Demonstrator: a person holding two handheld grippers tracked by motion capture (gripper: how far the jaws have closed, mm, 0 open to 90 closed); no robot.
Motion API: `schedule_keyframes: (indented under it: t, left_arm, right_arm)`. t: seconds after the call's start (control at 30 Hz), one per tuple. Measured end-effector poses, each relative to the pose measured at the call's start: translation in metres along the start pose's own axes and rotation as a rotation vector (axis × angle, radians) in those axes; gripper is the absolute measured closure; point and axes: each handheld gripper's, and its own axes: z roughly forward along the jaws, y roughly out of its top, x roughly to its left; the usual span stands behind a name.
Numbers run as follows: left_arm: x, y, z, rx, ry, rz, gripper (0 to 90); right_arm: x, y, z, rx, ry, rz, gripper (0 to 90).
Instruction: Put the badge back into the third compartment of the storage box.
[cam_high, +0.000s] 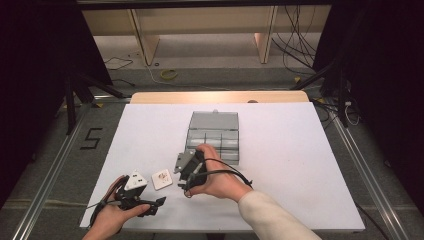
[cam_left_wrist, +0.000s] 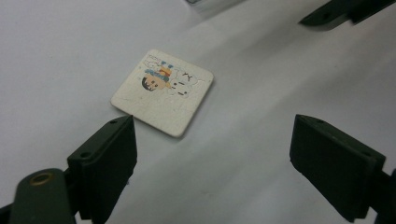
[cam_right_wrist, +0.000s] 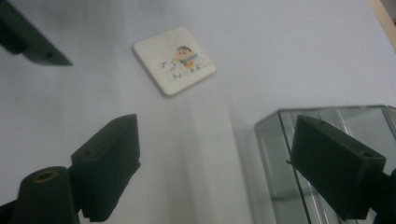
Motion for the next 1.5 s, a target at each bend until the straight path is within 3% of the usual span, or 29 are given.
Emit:
schedule_keyframes:
  t: [0.3,0.47,0.77,0.83,1.37,1.5]
  left_arm:
    - [0.0,-0.001,-0.002,-0.004,0.001,0.002,14.6]
    - [0.0,-0.002,-0.003,0.001,0.005,0.008,14.7]
    - [-0.002,-0.002,-0.005,0.001,0.005,0.009,14.7]
    - [-0.002,-0.002,-0.005,-0.002,0.009,0.01,14.7]
    - [0.0,-0.003,-0.006,-0.001,0.01,0.008,14.7]
    - [0.0,-0.003,-0.006,-0.004,0.011,0.006,14.7]
  right_arm:
    - [-0.001,0.029,0.039,0.017,0.055,-0.047,16.5]
    - [-0.002,0.038,0.053,0.052,0.093,-0.045,17.0]
    - [-0.001,0.045,0.069,0.064,0.122,0.003,17.5]
    - [0.0,0.047,0.073,0.073,0.152,0.005,17.3]
    - [-0.002,0.051,0.091,0.109,0.228,-0.07,20.1]
    - [-0.004,0.053,0.093,0.111,0.256,-0.067,21.0]
